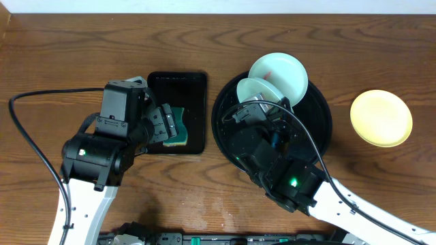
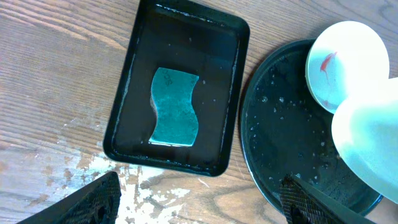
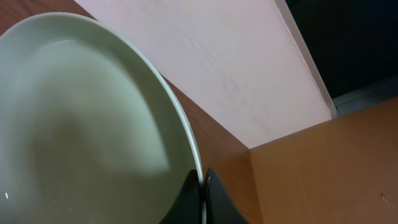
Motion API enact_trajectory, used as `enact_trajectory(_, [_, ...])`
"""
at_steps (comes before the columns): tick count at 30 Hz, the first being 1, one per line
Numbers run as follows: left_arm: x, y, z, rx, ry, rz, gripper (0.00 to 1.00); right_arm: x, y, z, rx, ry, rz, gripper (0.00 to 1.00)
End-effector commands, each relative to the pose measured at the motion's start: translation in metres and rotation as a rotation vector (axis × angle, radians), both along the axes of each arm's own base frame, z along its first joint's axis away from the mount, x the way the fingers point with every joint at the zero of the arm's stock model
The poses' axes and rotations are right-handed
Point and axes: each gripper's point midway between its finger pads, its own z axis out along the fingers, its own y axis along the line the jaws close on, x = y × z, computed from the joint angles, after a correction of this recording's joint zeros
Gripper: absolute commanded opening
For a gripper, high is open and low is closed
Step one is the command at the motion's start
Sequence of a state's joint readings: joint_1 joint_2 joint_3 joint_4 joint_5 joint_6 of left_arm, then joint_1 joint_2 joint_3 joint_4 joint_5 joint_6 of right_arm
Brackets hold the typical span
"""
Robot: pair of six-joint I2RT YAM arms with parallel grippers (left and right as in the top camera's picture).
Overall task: Clean dirty plates on tray and stack at the side
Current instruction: 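Lift the front pale green plate with the right gripper, tilting it up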
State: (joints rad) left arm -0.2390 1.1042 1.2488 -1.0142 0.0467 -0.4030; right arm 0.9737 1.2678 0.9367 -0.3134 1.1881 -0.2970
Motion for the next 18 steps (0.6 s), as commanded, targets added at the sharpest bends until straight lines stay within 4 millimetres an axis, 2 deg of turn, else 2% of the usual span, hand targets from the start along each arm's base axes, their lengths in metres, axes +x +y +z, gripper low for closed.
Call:
enact_trajectory(1, [0.002,0.001,0.006,0.002,-0.016,-0.002,0.82,-0.002,-0.002,0.014,0.019,-0.039,-0.021,0.01])
enact_trajectory(7, [0.002,0.001,0.006,0.002,-0.016,-0.002,0.82,-0.001,-0.005,0.016,0.034,-0.053,-0.042,0.01])
enact_trajectory(10, [0.002,0.001,0.006,0.002,-0.016,-0.002,0.82,0.0,0.01,0.003,0.043,0.02,0.054,0.01])
enact_trajectory(12, [0.002,0.001,0.006,0.002,-0.016,-0.002,0.82,0.001,-0.005,0.009,-0.016,-0.006,-0.016,0.01])
enact_trajectory(14, [0.002,0.001,0.006,0.002,-0.016,-0.002,0.82,0.003,-0.019,0.014,0.022,-0.051,-0.093,0.01])
enact_trajectory(16, [0.002,0.0,0.006,0.001,-0.016,-0.002,0.82,0.005,-0.011,0.005,0.051,-0.007,-0.04,0.01])
enact_trajectory(18, [0.002,0.001,0.006,0.002,-0.016,-0.002,0.82,0.004,-0.012,0.003,0.039,0.001,-0.042,0.01])
